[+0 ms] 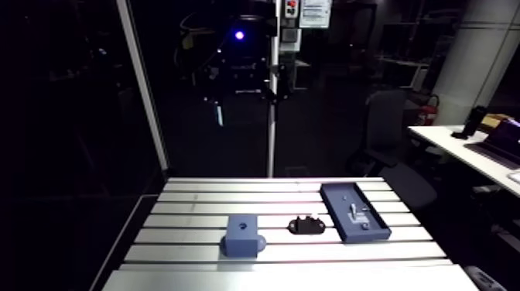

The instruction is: Pick up the M10 bolt and insert it into the hex recess until seated.

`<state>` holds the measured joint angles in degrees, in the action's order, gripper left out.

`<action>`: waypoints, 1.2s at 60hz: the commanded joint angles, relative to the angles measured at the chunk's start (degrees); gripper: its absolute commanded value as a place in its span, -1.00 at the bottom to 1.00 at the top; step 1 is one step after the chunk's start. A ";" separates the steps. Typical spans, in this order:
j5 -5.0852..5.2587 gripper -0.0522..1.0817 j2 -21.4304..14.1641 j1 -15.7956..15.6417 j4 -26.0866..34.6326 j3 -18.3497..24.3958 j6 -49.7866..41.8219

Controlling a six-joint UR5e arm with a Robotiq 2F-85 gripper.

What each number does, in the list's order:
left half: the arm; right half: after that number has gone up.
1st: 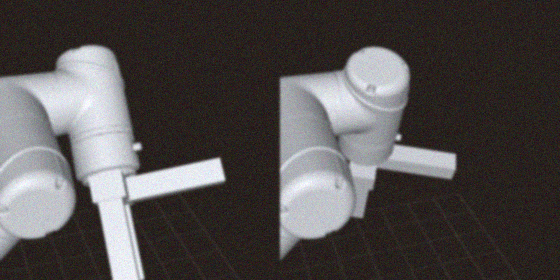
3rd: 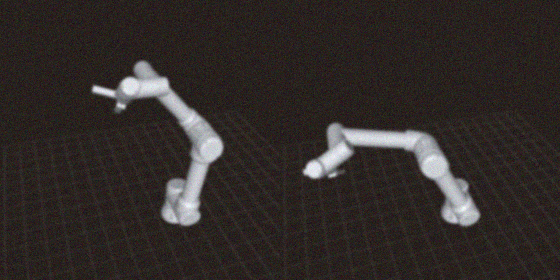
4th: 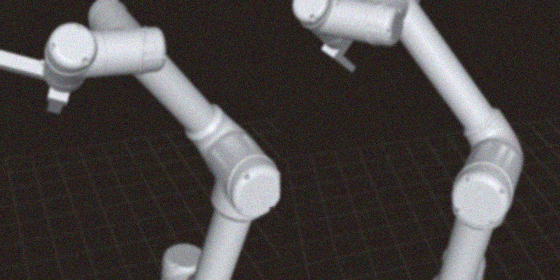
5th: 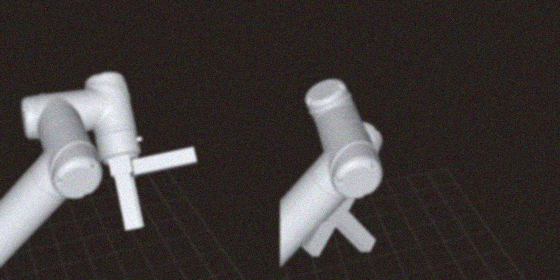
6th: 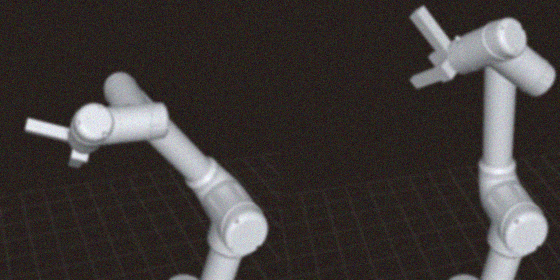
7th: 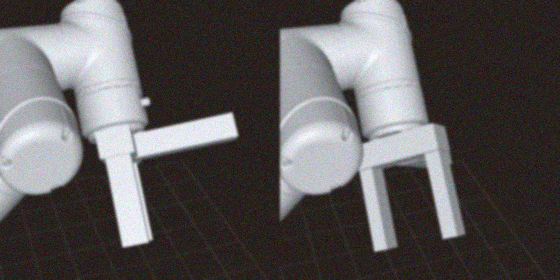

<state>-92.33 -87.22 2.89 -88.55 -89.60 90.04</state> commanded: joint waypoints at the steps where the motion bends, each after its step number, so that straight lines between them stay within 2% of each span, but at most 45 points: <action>1: 0.53 -0.90 3.86 -0.69 4.48 9.84 0.44; 25: 0.62 -0.90 3.95 -0.69 4.40 9.77 0.44; 50: -0.08 -0.90 4.37 -0.62 3.89 9.84 0.44; 52: -0.24 -0.90 4.46 -0.60 3.87 9.92 0.51; 58: -1.94 -0.90 4.56 -0.18 3.38 9.46 2.61; 61: -2.23 -0.90 4.64 -0.02 2.90 9.11 3.98; 65: -2.28 -0.90 4.57 1.20 1.47 7.87 6.78; 67: -2.28 -0.90 4.56 3.25 -0.53 6.69 9.04; 72: -2.11 -0.90 4.56 5.37 -2.48 5.55 10.92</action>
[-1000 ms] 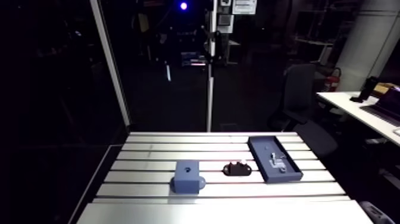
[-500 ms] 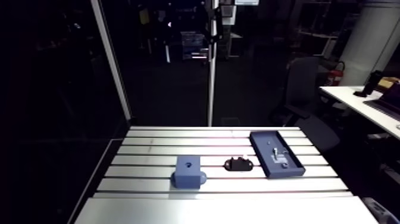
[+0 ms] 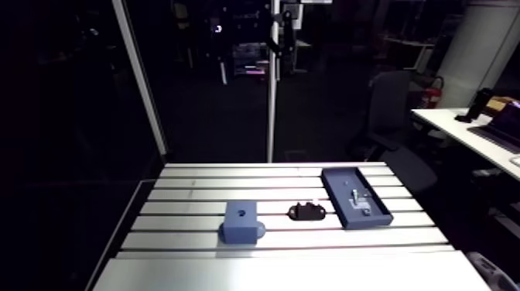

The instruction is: Pick up the M10 bolt and insert it into the hex recess until seated.

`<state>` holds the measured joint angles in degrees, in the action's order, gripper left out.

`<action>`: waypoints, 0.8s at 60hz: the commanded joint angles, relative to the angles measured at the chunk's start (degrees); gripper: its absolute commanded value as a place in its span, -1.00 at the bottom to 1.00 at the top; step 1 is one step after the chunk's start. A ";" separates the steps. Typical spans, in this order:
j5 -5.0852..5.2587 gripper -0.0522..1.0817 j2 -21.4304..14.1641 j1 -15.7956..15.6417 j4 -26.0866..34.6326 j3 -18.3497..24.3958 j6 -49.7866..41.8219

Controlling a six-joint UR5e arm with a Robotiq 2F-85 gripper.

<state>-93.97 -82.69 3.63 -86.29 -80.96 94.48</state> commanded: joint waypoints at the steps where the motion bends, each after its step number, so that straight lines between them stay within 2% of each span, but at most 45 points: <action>1: -0.39 -0.90 0.03 5.61 -5.54 -3.55 7.21; 12: -0.04 -0.90 0.03 8.61 -9.84 -6.25 10.99; 23: 0.40 -0.90 -0.06 10.90 -15.95 -10.95 14.36; 32: 2.04 -0.90 -0.06 11.55 -21.35 -15.26 16.27; 39: 2.50 -0.90 -0.06 12.89 -23.00 -16.90 17.59; 41: 3.40 -0.90 -0.06 13.80 -24.04 -17.95 17.62; 42: 3.40 -0.90 -0.06 13.80 -24.04 -17.95 17.62; 43: 4.00 -0.90 -0.06 14.23 -24.81 -18.33 17.70; 44: 4.00 -0.90 -0.06 14.23 -24.81 -18.33 17.70; 45: 4.61 -0.90 0.02 14.67 -25.67 -18.84 17.71; 48: 4.93 -0.90 0.03 15.18 -26.54 -19.36 17.79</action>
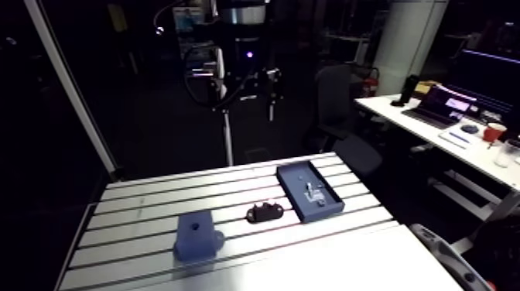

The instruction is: Pick up the M10 bolt and insert it into the hex recess until seated.

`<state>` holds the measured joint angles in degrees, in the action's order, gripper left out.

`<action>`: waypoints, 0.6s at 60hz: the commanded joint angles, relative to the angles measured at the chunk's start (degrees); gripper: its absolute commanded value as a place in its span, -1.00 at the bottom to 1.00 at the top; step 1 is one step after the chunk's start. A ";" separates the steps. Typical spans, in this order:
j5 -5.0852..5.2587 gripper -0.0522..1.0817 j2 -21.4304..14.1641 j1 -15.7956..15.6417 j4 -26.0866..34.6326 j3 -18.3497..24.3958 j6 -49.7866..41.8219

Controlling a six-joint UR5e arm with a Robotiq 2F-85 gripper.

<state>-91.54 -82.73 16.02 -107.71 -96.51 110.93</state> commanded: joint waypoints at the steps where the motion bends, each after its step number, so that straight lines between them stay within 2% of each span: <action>1: 2.77 -0.90 0.07 3.39 -6.00 -4.26 1.35; 13: 2.99 -0.90 1.20 4.20 -8.99 -6.64 1.35; 29: 2.48 -0.90 3.04 4.20 -13.83 -9.98 1.28; 36: 2.55 -0.90 3.62 4.36 -15.35 -11.39 1.19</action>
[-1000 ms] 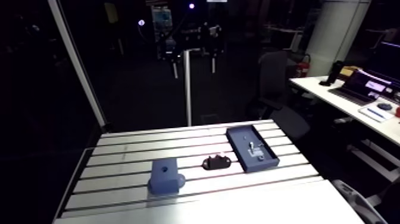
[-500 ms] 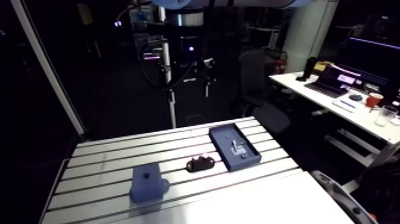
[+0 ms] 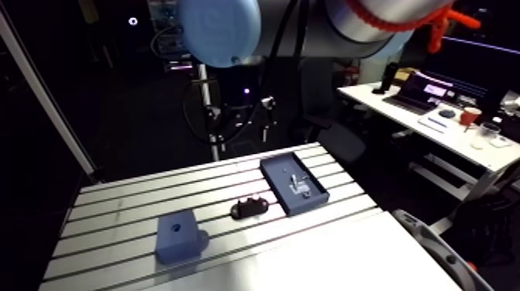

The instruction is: Pick up the M10 bolt and insert it into the hex recess until seated.

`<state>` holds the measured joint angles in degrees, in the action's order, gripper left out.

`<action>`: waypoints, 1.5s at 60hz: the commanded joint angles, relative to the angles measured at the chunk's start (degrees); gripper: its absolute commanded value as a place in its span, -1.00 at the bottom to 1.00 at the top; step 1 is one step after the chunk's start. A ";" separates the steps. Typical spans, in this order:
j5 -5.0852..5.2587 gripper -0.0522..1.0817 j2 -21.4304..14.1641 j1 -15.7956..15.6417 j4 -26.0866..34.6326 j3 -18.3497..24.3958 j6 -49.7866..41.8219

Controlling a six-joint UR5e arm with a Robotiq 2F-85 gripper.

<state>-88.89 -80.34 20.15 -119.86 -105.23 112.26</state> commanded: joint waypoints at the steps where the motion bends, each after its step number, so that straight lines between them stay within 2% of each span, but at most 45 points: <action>1: -0.10 -0.90 1.43 0.47 -4.06 -3.10 -0.23; 9: -0.10 -0.89 2.66 1.30 -7.90 -5.57 -0.67; 27: -0.19 -0.88 3.73 2.18 -9.92 -7.30 -0.86; 43: -0.19 -0.76 3.75 2.27 -10.36 -8.26 -1.03; 51: -0.19 -0.64 3.83 2.52 -10.52 -9.11 -0.87; 63: -0.17 -0.52 4.71 3.39 -15.29 -11.03 -0.16; 70: -0.10 -0.50 5.05 3.56 -15.78 -11.66 0.01; 90: 0.16 -0.29 5.68 4.11 -17.46 -12.68 0.20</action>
<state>-88.83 -74.98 24.08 -136.39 -117.38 112.33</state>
